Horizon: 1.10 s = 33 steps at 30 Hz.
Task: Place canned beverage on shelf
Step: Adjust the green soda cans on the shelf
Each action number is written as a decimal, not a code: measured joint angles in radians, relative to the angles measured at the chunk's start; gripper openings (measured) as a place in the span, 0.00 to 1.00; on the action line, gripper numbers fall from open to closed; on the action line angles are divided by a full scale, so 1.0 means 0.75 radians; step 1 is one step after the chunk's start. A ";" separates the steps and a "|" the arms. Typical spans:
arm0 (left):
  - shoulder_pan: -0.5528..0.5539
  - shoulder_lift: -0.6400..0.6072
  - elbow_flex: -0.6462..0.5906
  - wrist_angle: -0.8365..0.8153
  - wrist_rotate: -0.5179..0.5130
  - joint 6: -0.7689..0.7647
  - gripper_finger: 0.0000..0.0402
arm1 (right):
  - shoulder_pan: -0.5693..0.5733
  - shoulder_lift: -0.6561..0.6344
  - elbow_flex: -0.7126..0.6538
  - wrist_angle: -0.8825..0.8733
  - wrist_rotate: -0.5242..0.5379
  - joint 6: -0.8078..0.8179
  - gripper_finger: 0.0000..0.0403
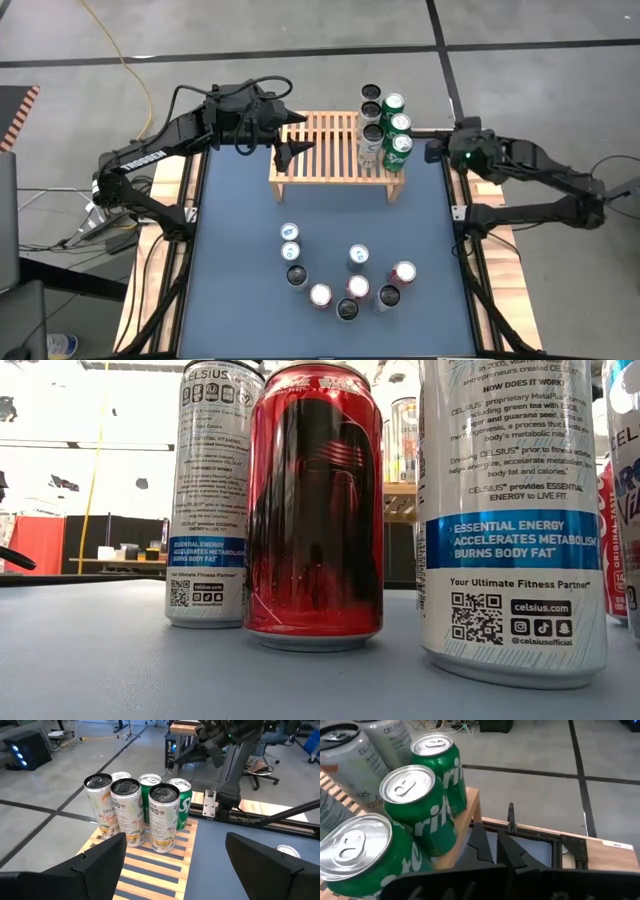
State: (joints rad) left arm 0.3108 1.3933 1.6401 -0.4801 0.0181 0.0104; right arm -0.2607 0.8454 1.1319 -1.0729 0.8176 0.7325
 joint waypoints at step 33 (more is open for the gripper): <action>0.000 0.000 0.000 0.000 -0.005 -0.004 0.81 | 0.109 0.067 -0.361 0.474 0.020 -0.046 0.00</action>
State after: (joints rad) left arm 0.3107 1.3933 1.6398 -0.4805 0.0147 0.0070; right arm -0.1786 0.8960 0.8609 -0.7171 0.8328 0.6983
